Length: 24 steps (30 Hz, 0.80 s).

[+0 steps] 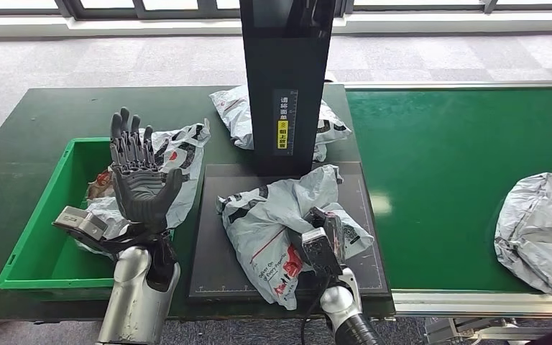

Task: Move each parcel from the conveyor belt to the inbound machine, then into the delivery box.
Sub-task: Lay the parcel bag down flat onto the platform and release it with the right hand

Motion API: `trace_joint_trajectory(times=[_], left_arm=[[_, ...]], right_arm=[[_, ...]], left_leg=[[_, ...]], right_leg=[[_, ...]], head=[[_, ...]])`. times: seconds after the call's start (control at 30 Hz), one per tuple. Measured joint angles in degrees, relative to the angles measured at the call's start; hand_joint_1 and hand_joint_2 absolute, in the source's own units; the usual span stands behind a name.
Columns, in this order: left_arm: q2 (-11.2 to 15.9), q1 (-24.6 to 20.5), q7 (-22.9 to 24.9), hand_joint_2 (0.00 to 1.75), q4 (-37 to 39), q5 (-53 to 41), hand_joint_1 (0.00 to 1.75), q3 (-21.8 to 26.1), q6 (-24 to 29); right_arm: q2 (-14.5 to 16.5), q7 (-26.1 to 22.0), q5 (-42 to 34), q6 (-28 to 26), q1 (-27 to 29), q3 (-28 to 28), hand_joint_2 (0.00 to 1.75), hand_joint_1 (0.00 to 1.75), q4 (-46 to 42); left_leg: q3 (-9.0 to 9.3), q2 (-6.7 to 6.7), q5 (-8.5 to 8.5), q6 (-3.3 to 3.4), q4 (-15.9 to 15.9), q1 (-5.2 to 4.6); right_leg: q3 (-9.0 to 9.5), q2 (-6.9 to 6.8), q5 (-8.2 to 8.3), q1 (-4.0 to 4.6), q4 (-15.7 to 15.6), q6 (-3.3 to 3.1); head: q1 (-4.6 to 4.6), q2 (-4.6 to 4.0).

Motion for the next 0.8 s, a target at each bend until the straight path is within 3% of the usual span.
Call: trace_joint_trajectory(times=[0.13,0.17,0.27,0.3,0.37,0.63,0.7,0.8], left_arm=[[0.0,0.0,-0.01,1.75,0.04,-0.01,0.0,0.0,0.0],[0.0,0.0,-0.01,1.75,0.04,-0.01,0.0,0.0,0.0],[0.0,0.0,0.0,1.75,0.06,-0.04,0.0,0.0,0.0],[0.0,0.0,0.0,1.75,0.07,-0.11,0.0,0.0,0.0],[0.0,0.0,0.0,1.75,0.08,-0.26,0.0,0.0,0.12],[0.0,0.02,0.0,1.75,0.03,-0.32,0.0,0.0,0.73],[0.0,0.02,0.0,1.75,0.03,-0.31,0.0,0.0,0.93],[0.0,0.04,-0.01,1.75,-0.01,-0.27,0.0,0.0,1.38]], right_arm=[[-0.02,0.0,-0.01,-0.01,-0.06,0.0,1.75,1.75,0.64],[-0.02,0.0,-0.01,-0.02,-0.08,0.0,1.75,1.4,0.76],[-0.01,0.3,-0.28,1.34,-0.32,-0.01,1.75,0.09,1.49],[-0.01,0.47,-0.38,2.75,-0.7,-0.01,1.75,0.0,2.34],[-0.02,0.59,-0.02,4.96,-1.55,-0.06,1.75,0.0,4.52],[0.03,0.02,1.97,1.48,-1.76,-0.25,1.75,0.0,5.72],[0.03,0.01,2.74,-1.35,-1.48,-0.26,1.75,0.0,5.23],[0.02,-0.05,4.45,-9.99,-0.41,-0.26,1.75,0.0,2.44]], left_leg=[[0.0,0.0,0.0,0.0,0.0,0.0],[0.0,0.0,0.0,0.0,0.0,0.0],[0.0,0.0,0.0,0.0,0.0,0.0],[0.0,0.02,0.0,0.0,0.0,0.0],[0.02,0.05,0.0,0.0,0.0,0.0],[0.02,0.06,0.01,0.0,0.0,0.0],[0.02,0.04,0.01,0.0,0.0,0.0],[0.0,0.0,0.01,0.0,0.0,-0.01]], right_leg=[[0.0,0.0,0.0,0.0,0.0,0.0],[0.0,0.0,0.0,0.0,0.0,0.0],[0.0,0.0,0.0,0.0,0.0,0.0],[0.0,0.02,0.0,0.0,0.0,0.0],[-0.01,0.05,0.0,0.0,0.0,0.0],[0.0,0.05,0.02,0.0,0.0,0.0],[0.0,0.04,0.01,-0.01,0.0,0.0],[0.0,0.02,0.01,-0.01,0.0,0.0]], head=[[0.0,0.0],[0.0,0.0],[0.0,0.0],[0.0,0.0],[0.0,0.0],[0.0,0.0],[0.0,0.0],[0.0,0.0]])
